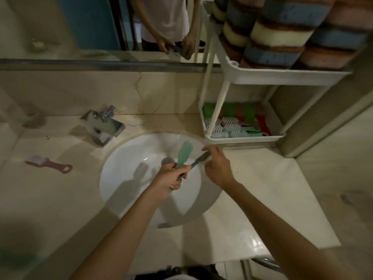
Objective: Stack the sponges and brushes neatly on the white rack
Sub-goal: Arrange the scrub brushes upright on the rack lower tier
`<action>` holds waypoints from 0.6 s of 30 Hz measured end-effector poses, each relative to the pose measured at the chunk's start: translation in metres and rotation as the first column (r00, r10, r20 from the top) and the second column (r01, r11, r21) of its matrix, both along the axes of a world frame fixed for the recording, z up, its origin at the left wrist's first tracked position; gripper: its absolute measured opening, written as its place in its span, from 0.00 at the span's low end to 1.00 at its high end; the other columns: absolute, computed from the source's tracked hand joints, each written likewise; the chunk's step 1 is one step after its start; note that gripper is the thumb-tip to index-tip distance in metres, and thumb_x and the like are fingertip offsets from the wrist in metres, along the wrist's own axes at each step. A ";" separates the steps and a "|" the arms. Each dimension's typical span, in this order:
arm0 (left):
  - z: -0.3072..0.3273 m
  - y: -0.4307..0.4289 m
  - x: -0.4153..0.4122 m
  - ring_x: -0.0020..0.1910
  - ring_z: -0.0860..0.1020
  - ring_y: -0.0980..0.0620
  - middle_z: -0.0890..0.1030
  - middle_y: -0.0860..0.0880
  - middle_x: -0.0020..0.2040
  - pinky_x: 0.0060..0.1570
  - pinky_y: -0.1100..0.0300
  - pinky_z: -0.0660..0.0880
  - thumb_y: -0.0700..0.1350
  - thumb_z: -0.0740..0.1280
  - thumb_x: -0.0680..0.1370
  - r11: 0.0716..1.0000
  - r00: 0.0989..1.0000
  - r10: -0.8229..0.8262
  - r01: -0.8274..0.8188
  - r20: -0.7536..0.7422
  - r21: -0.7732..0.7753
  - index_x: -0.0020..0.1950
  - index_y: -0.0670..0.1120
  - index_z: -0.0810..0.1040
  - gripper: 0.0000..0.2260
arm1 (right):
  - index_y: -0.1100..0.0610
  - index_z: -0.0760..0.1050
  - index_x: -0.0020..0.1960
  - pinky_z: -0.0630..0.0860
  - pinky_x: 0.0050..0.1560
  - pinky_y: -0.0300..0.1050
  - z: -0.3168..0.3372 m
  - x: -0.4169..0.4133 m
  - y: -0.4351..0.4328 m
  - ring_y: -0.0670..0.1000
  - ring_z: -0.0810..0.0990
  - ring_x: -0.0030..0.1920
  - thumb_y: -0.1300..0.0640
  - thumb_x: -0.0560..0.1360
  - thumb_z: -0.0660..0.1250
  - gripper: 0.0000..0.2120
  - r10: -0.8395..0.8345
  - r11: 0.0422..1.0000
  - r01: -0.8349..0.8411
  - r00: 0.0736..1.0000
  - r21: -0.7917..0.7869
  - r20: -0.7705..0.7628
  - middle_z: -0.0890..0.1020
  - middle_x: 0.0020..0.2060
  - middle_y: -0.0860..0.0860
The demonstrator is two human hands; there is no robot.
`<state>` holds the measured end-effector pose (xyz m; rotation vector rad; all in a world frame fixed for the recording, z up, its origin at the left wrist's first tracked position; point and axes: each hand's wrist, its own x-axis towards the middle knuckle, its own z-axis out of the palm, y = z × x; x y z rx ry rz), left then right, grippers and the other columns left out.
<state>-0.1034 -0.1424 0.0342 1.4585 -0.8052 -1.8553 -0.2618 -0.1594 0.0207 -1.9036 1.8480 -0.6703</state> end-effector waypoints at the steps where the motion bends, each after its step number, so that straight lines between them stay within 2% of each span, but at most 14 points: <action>1: -0.001 0.000 -0.011 0.14 0.57 0.60 0.72 0.51 0.22 0.15 0.71 0.53 0.38 0.62 0.79 1.000 0.999 0.024 -0.025 -0.031 -0.009 0.37 0.41 0.69 0.10 | 0.61 0.69 0.61 0.76 0.52 0.56 0.002 -0.011 0.003 0.61 0.78 0.51 0.67 0.71 0.64 0.18 -0.170 0.985 0.162 0.967 0.057 0.191 0.73 0.58 0.59; 2: -0.001 0.000 -0.022 0.14 0.57 0.60 0.72 0.51 0.22 0.15 0.71 0.53 0.37 0.62 0.79 0.999 0.998 0.029 -0.030 -0.052 -0.014 0.37 0.42 0.69 0.10 | 0.59 0.65 0.62 0.77 0.51 0.55 0.005 -0.020 0.006 0.59 0.79 0.48 0.64 0.73 0.64 0.18 -0.336 0.940 0.280 0.850 0.193 0.405 0.73 0.57 0.58; 3: -0.001 0.001 -0.033 0.15 0.57 0.60 0.72 0.50 0.23 0.15 0.71 0.53 0.37 0.61 0.79 1.000 0.998 0.018 -0.020 -0.068 -0.018 0.37 0.42 0.69 0.10 | 0.58 0.63 0.62 0.78 0.47 0.53 0.007 -0.029 0.006 0.57 0.79 0.42 0.60 0.75 0.64 0.17 -0.457 0.886 0.291 0.679 0.361 0.574 0.74 0.54 0.57; 4: -0.002 0.002 -0.041 0.15 0.58 0.59 0.72 0.48 0.25 0.15 0.71 0.54 0.38 0.61 0.80 1.000 0.996 0.007 -0.009 -0.084 -0.019 0.38 0.42 0.69 0.10 | 0.58 0.63 0.60 0.77 0.40 0.48 0.008 -0.036 0.006 0.55 0.79 0.37 0.58 0.76 0.63 0.15 -0.537 0.837 0.230 0.522 0.496 0.663 0.75 0.49 0.56; 5: -0.004 0.002 -0.051 0.15 0.58 0.60 0.71 0.47 0.28 0.15 0.71 0.54 0.38 0.60 0.80 1.000 0.995 -0.006 0.004 -0.099 -0.020 0.38 0.41 0.68 0.10 | 0.57 0.66 0.57 0.74 0.35 0.44 0.008 -0.044 0.006 0.53 0.78 0.33 0.56 0.77 0.62 0.12 -0.567 0.810 0.156 0.456 0.566 0.686 0.75 0.44 0.55; 7: -0.007 0.002 -0.068 0.15 0.59 0.60 0.69 0.45 0.31 0.15 0.70 0.56 0.39 0.60 0.80 1.000 0.993 -0.023 0.021 -0.114 -0.016 0.39 0.41 0.68 0.10 | 0.56 0.70 0.48 0.67 0.31 0.41 0.007 -0.059 0.004 0.50 0.74 0.31 0.54 0.77 0.61 0.05 -0.565 0.804 0.069 0.400 0.591 0.722 0.76 0.35 0.52; 9: -0.009 0.000 -0.083 0.15 0.61 0.59 0.70 0.45 0.31 0.15 0.69 0.56 0.40 0.59 0.80 1.000 0.994 -0.026 0.025 -0.110 -0.013 0.39 0.42 0.69 0.10 | 0.55 0.69 0.45 0.65 0.29 0.39 0.005 -0.072 0.002 0.48 0.70 0.30 0.58 0.77 0.62 0.03 -0.549 0.824 0.049 0.310 0.564 0.776 0.75 0.29 0.49; 10: -0.009 -0.001 -0.092 0.15 0.62 0.59 0.72 0.46 0.29 0.16 0.69 0.55 0.41 0.59 0.81 0.999 0.996 -0.032 0.031 -0.086 -0.015 0.39 0.42 0.69 0.10 | 0.55 0.68 0.46 0.65 0.27 0.37 0.005 -0.079 0.000 0.47 0.70 0.29 0.59 0.77 0.62 0.03 -0.547 0.829 0.044 0.273 0.558 0.791 0.75 0.29 0.49; 12: -0.007 -0.004 -0.107 0.15 0.65 0.57 0.74 0.47 0.27 0.17 0.70 0.56 0.42 0.58 0.81 0.998 0.998 -0.052 0.053 0.021 -0.027 0.41 0.44 0.69 0.09 | 0.55 0.67 0.50 0.65 0.25 0.36 0.009 -0.094 -0.003 0.46 0.70 0.29 0.60 0.77 0.63 0.05 -0.540 0.833 0.047 0.282 0.551 0.793 0.77 0.34 0.52; 14: -0.006 -0.006 -0.120 0.15 0.66 0.56 0.75 0.46 0.27 0.18 0.70 0.59 0.43 0.57 0.81 0.996 0.987 -0.064 0.072 0.148 -0.047 0.42 0.45 0.69 0.09 | 0.53 0.66 0.57 0.66 0.26 0.36 0.014 -0.108 -0.012 0.47 0.69 0.30 0.60 0.76 0.64 0.11 -0.521 0.847 0.080 0.321 0.526 0.791 0.77 0.40 0.55; 16: -0.008 -0.011 -0.129 0.16 0.66 0.55 0.74 0.45 0.28 0.17 0.68 0.60 0.44 0.56 0.81 0.990 0.954 -0.047 0.085 0.296 -0.116 0.43 0.43 0.68 0.08 | 0.52 0.66 0.61 0.65 0.29 0.38 0.027 -0.126 -0.028 0.47 0.69 0.32 0.61 0.76 0.64 0.16 -0.485 0.871 0.153 0.421 0.467 0.767 0.78 0.41 0.55; 18: -0.011 -0.019 -0.134 0.21 0.68 0.54 0.73 0.46 0.28 0.20 0.66 0.63 0.44 0.56 0.81 0.964 0.875 -0.005 0.132 0.483 -0.230 0.42 0.43 0.68 0.10 | 0.54 0.67 0.64 0.67 0.29 0.37 0.042 -0.146 -0.053 0.47 0.71 0.33 0.62 0.75 0.65 0.18 -0.413 0.908 0.197 0.577 0.371 0.705 0.78 0.44 0.54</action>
